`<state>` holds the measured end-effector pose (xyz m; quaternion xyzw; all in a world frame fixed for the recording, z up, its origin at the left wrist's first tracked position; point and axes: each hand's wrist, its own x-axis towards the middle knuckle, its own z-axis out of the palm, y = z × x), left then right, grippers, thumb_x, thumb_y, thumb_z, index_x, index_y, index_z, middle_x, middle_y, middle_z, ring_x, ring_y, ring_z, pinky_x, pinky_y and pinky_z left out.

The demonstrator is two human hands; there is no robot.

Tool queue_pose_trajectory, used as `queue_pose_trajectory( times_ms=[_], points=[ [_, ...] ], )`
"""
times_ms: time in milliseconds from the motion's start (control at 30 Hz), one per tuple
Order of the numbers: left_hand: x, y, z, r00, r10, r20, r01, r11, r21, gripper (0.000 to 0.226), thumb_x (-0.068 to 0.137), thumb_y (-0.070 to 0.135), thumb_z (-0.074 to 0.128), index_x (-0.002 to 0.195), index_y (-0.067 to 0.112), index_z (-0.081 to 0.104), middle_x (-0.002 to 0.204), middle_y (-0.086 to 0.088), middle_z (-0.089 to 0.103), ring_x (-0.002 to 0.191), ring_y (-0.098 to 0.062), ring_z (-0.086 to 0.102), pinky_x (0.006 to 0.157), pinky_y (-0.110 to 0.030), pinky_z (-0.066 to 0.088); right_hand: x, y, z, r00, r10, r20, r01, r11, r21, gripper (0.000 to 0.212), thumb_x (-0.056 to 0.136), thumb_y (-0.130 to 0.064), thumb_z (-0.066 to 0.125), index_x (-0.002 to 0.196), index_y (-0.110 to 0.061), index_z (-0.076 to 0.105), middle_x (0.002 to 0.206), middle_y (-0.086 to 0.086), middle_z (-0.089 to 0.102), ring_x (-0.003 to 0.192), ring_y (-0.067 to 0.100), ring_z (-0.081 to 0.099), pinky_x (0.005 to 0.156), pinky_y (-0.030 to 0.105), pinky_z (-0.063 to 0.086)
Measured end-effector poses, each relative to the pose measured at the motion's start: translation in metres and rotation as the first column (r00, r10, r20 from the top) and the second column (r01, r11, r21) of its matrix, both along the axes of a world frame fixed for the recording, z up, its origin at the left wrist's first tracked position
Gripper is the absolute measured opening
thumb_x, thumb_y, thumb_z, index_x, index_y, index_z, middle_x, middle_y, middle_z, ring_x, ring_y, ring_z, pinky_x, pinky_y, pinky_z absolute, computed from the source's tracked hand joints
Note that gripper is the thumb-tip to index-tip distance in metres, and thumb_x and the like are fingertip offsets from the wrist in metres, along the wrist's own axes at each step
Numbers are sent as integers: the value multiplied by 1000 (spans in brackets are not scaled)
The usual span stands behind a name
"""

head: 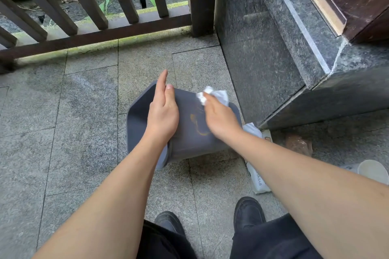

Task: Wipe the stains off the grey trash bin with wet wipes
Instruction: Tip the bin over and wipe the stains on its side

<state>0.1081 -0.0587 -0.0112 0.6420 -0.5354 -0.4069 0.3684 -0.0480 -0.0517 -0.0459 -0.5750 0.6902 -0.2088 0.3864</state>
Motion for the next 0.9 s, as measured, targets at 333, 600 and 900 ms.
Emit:
queue_pose_trajectory(
  times_ms=[333,600,900],
  points=[
    [21,-2,-4,995,97,-16,-97,995,2,47,106,47,28,152,38,35,146,27,36,117,27,25,90,5,16,23,-8,2,981,186,53,-182,981,-67,43,103,-23,36,146,-25,41,155,3,37,139,26,36,102,32,35],
    [22,-5,4,999,18,-43,-17,999,36,49,106,51,25,153,40,34,145,32,30,110,40,20,85,13,11,-35,-16,-25,993,-120,-22,122,986,118,42,102,-17,35,142,-24,49,145,11,49,131,32,44,91,27,34],
    [18,-6,16,996,-90,-23,90,995,38,55,106,49,18,157,32,26,153,25,24,114,40,15,90,11,10,5,-17,44,946,322,-30,-314,893,-321,48,94,-16,36,138,-21,53,143,3,54,135,21,46,106,33,39]
  ],
)
